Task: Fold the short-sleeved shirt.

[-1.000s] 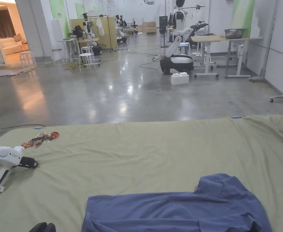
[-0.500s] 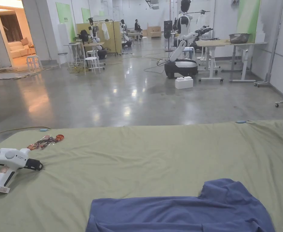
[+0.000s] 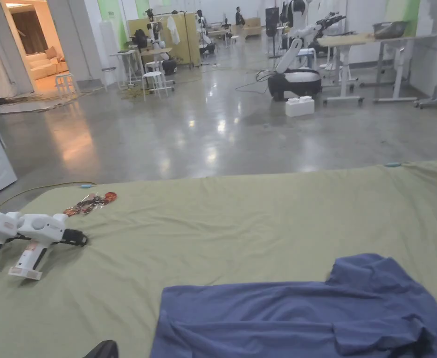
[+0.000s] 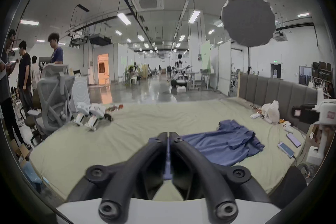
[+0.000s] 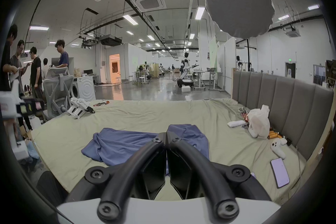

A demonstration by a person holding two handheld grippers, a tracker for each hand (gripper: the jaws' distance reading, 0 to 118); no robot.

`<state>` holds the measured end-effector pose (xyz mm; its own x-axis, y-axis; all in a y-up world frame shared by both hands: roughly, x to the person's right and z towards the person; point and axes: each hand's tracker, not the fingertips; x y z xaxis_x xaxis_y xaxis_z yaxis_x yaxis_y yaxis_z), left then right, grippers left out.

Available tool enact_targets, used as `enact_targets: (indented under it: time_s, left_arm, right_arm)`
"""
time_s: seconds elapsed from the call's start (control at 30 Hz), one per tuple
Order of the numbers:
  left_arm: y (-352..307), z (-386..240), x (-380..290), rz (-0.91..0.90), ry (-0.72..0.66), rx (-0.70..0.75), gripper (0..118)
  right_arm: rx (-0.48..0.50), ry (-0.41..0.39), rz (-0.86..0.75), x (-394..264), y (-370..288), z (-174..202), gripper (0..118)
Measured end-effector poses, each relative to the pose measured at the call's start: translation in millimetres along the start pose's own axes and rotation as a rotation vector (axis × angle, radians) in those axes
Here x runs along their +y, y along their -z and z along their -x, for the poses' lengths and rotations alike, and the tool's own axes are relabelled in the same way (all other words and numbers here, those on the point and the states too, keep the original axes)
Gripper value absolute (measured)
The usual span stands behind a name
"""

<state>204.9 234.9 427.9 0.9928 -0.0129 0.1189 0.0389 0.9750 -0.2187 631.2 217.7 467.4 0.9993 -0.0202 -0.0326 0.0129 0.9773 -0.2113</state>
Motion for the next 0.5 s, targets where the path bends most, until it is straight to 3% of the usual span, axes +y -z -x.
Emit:
enact_targets:
  time_s: [0.07, 0.1, 0.13, 0.5]
  left_arm:
    - [32, 14, -19, 0.110, -0.044, 0.027, 24]
    - [46, 23, -31, 0.146, -0.088, -0.011, 45]
    - [58, 28, -45, 0.152, -0.095, -0.039, 56]
    - [206, 49, -128, 0.514, -0.182, -0.011, 61]
  right_arm:
    - [0.009, 0.026, 0.021, -6, 1, -2, 0]
    - [0.012, 0.033, 0.032, -9, 0, -3, 0]
    - [0.012, 0.034, 0.043, -13, 0, -5, 0]
    - [-0.045, 0.082, 0.181, -44, -3, -36, 0]
